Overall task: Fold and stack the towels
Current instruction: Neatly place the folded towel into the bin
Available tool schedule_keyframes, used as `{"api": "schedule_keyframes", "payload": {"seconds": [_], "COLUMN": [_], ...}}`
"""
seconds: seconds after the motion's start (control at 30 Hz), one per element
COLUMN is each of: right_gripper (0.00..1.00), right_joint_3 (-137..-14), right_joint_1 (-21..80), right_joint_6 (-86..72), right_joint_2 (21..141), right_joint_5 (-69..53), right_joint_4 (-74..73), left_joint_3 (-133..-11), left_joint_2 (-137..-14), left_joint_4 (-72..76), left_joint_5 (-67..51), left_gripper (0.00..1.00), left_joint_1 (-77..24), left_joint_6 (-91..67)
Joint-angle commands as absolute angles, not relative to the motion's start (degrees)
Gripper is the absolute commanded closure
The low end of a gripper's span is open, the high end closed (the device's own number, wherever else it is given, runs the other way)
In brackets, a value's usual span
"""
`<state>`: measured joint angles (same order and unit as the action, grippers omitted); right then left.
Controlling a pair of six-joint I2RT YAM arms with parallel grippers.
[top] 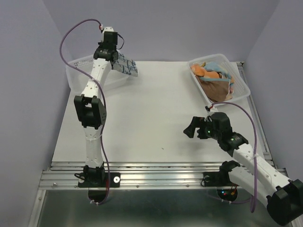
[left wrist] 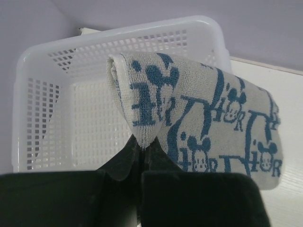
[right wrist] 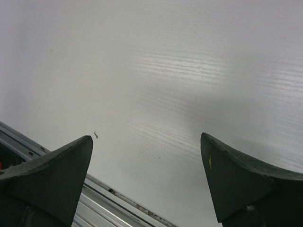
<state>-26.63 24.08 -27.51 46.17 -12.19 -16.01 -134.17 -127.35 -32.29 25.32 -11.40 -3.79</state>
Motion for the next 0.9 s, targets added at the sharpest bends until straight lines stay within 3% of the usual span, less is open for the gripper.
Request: {"api": "schedule_keyframes", "payload": {"seconds": [0.0,0.57,0.87], "right_gripper": [0.00,0.00,0.00], "right_joint_3": [-27.77,-27.95,-27.86], "right_joint_1": [24.52,24.43,24.43], "right_joint_6": [-27.86,-27.69,-27.69], "right_joint_2": [46.05,46.85,47.02], "right_joint_5": [-10.81,-10.37,-10.28], "right_joint_4": [-14.06,-14.41,-14.50], "left_joint_3": [-132.73,-110.94,-114.24], "left_joint_2": [-121.29,-119.79,-124.97], "left_joint_4": [-31.03,-18.82,-24.59], "left_joint_5": [21.54,20.40,23.29], "left_gripper": [1.00,1.00,1.00], "left_joint_1": [-7.13,-0.53,2.63], "left_joint_6": [-5.80,-8.26,-10.81]}}
